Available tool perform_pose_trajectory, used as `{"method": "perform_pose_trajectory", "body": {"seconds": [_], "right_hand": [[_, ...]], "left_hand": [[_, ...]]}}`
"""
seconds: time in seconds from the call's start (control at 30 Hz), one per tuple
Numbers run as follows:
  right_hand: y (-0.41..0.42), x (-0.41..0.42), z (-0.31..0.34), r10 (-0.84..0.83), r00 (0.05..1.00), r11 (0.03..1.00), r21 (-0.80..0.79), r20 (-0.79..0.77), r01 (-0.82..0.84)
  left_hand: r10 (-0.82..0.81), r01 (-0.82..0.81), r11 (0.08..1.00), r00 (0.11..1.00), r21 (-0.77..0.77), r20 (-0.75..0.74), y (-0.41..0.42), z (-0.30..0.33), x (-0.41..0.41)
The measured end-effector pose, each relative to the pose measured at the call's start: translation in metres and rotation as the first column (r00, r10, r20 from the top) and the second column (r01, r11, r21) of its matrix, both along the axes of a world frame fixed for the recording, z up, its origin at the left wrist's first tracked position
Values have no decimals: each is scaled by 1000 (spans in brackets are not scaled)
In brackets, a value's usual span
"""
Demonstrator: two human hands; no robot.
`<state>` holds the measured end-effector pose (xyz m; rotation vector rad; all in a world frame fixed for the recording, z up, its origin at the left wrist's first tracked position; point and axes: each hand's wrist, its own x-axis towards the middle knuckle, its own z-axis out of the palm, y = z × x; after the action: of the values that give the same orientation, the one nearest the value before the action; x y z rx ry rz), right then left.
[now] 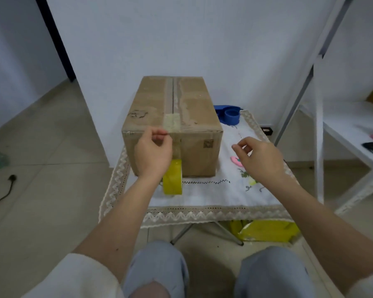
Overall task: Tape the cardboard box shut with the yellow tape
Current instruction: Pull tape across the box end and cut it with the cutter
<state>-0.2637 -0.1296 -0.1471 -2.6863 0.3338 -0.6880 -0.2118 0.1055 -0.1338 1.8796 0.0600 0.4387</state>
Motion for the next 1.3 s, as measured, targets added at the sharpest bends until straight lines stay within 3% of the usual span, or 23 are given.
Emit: {"method": "perform_pose_trajectory", "body": {"seconds": [0.1,0.23,0.37,0.47,0.63,0.8,1.03,1.3], "right_hand": [[-12,-1,-15,-24,994,997,64,-110,31],[-21,6,-34,-55,976,991,109,-212,79],[-17,15,-47,-45,976,985,152,-215,79],[1,19,-47,27,984,983,182,-178,6],[36,23,-43,150,981,963,242,-123,-117],[40,23,-46,134,979,938,339,-153,-76],[-10,33,-87,-79,956,973,186,-284,136],[-27,61,-98,-171,934,984,-17,-313,175]], "left_hand": [[84,-85,996,992,-16,-93,0,-21,-3],[77,-98,992,969,-79,-236,-4,-41,1],[73,-125,983,942,-137,-329,-7,-49,-1],[-17,-79,973,911,-215,-411,-8,-53,-5],[-111,-28,936,923,-352,-369,-5,-56,-10],[-93,-35,924,946,-382,-310,-5,-60,-11],[13,-121,938,949,-324,-315,-15,-57,-7],[23,-140,933,942,-331,-335,-16,-56,-6]]}}
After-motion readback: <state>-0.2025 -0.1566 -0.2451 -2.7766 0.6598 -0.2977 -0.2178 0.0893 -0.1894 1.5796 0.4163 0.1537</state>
